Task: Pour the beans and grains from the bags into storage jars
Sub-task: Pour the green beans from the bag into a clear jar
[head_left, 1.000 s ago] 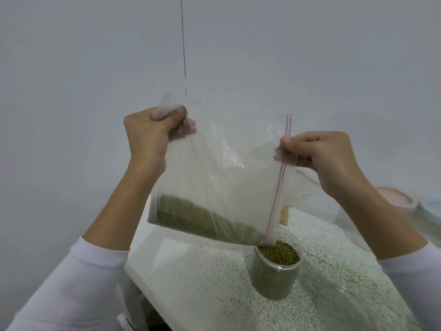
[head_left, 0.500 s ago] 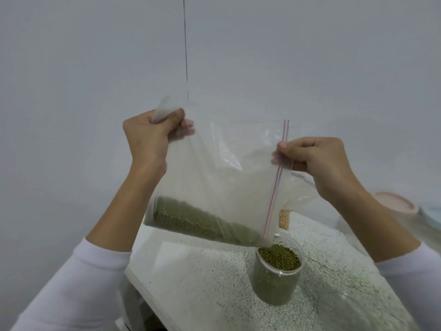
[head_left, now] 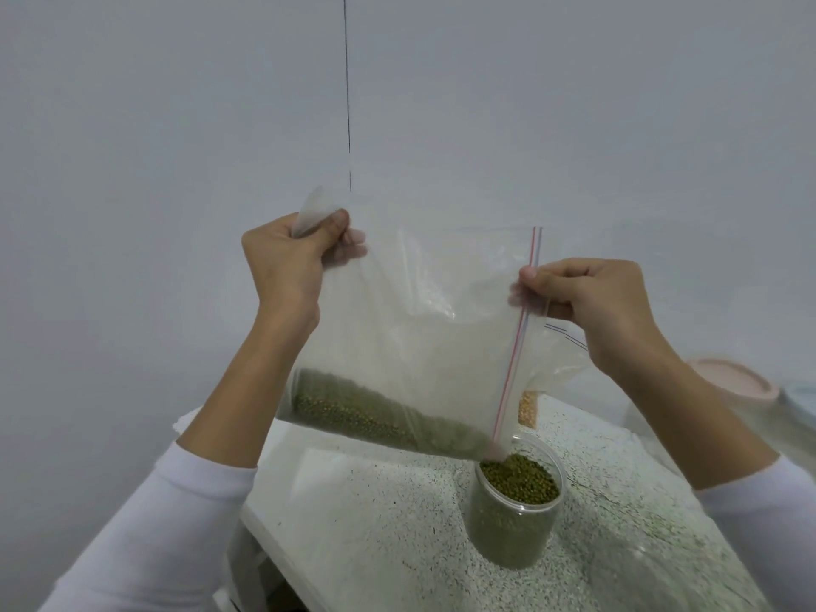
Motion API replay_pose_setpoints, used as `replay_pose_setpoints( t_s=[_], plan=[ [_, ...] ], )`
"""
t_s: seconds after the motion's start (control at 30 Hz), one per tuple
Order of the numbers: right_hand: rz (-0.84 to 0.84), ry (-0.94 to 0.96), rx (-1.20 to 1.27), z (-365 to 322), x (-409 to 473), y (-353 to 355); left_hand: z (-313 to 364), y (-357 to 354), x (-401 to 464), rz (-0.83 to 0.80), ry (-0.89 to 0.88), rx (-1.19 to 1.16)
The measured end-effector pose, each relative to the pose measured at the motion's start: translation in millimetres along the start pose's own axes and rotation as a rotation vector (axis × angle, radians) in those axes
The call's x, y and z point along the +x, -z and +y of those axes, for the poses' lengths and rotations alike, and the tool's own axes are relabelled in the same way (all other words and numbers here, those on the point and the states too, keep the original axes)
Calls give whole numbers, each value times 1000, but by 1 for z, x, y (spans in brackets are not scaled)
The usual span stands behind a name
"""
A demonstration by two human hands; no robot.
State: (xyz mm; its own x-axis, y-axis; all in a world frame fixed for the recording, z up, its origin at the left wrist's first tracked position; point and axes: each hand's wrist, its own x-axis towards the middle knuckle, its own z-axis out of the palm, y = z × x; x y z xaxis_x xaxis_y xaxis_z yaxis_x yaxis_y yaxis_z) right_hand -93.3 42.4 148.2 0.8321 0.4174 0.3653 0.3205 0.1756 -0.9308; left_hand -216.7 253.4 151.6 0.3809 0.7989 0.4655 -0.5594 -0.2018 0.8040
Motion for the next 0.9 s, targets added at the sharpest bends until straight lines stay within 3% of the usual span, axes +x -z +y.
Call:
replay_pose_setpoints(
  t_s=[0.9],
  plan=[
    [-24, 21, -39, -4, -5, 8, 3, -13, -8, -54, 2, 0]
  ],
)
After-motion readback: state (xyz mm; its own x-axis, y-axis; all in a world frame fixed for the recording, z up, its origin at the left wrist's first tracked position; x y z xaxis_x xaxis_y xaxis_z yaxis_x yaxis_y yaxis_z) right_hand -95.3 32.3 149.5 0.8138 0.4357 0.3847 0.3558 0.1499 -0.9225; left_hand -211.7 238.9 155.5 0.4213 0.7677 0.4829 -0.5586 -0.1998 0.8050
